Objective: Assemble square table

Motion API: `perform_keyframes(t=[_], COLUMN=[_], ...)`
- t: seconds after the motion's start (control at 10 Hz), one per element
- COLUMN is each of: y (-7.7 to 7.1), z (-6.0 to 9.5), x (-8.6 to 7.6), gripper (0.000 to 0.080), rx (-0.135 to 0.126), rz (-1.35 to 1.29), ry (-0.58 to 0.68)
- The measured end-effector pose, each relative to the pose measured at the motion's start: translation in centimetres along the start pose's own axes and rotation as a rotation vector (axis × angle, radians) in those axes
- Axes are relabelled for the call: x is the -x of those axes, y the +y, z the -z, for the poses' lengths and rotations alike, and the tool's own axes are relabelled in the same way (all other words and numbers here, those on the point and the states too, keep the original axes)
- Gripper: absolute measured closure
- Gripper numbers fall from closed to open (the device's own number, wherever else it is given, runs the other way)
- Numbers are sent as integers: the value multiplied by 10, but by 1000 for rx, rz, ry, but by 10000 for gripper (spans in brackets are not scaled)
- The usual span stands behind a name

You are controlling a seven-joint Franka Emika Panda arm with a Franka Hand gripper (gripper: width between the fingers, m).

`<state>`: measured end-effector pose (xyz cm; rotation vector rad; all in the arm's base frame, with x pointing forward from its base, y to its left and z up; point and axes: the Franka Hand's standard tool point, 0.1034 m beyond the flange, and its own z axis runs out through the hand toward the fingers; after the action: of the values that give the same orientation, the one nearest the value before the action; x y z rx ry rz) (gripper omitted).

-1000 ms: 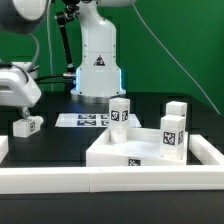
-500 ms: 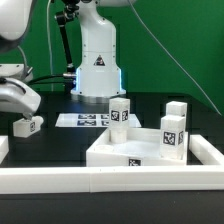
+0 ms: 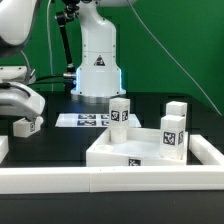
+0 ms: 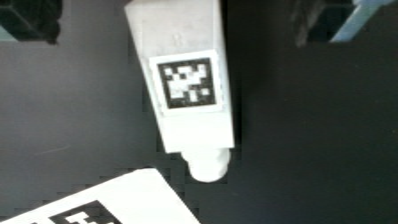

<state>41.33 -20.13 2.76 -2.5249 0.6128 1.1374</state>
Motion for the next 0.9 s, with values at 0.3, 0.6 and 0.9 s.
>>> perform_keyframes(t=[0.3, 0.6, 0.9], y=[-4, -5, -1], z=[-10, -16, -25], x=[-6, -5, 4], gripper=[151, 151, 151], rx=[7, 6, 3], rz=[18, 18, -7], ry=[10, -10, -136])
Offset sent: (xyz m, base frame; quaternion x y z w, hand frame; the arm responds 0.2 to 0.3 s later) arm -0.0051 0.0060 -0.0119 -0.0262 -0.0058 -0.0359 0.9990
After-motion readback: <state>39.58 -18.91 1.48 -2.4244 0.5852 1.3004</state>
